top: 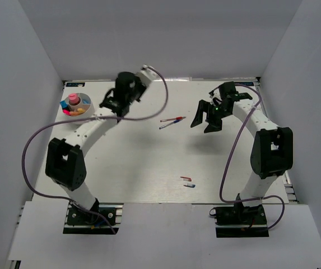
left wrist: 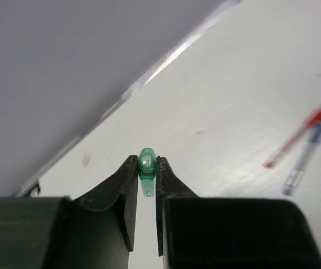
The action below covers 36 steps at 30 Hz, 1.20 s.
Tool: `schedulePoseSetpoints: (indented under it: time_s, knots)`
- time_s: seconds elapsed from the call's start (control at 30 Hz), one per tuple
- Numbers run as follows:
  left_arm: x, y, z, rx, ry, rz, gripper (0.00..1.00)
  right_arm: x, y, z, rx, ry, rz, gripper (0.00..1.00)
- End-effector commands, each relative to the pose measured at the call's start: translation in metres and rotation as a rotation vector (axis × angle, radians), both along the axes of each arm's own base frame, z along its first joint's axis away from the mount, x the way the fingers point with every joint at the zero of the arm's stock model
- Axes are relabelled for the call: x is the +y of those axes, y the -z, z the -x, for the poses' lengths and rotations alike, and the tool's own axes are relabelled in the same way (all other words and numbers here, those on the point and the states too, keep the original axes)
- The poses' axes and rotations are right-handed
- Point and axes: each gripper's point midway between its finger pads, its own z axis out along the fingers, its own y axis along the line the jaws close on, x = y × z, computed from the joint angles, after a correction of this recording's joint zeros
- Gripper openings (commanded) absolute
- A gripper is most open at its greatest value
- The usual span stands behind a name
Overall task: Sort the stationery into containers
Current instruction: Place the stationery into the container
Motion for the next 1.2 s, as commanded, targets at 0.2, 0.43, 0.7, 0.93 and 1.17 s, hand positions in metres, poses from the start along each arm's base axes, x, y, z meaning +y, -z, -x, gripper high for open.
schedulePoseSetpoints:
  time_s: [0.2, 0.43, 0.7, 0.93, 1.17]
  knots:
    - [0.171, -0.007, -0.092, 0.14, -0.367, 0.236, 0.0, 0.008, -0.004, 0.003, 0.003, -0.069, -0.072, 0.82]
    - [0.234, 0.004, -0.11, 0.163, -0.423, 0.288, 0.0, 0.009, -0.001, 0.008, 0.014, -0.081, -0.105, 0.82]
    - [0.281, 0.034, -0.116, 0.18, -0.534, 0.265, 0.0, 0.011, 0.0, 0.01, 0.027, -0.1, -0.146, 0.82]
    - [0.297, 0.057, -0.115, 0.199, -0.595, 0.22, 0.0, 0.009, 0.003, 0.01, 0.038, -0.099, -0.162, 0.82]
    - [0.309, 0.071, -0.11, 0.209, -0.648, 0.171, 0.0, 0.009, 0.004, 0.012, 0.046, -0.1, -0.174, 0.82]
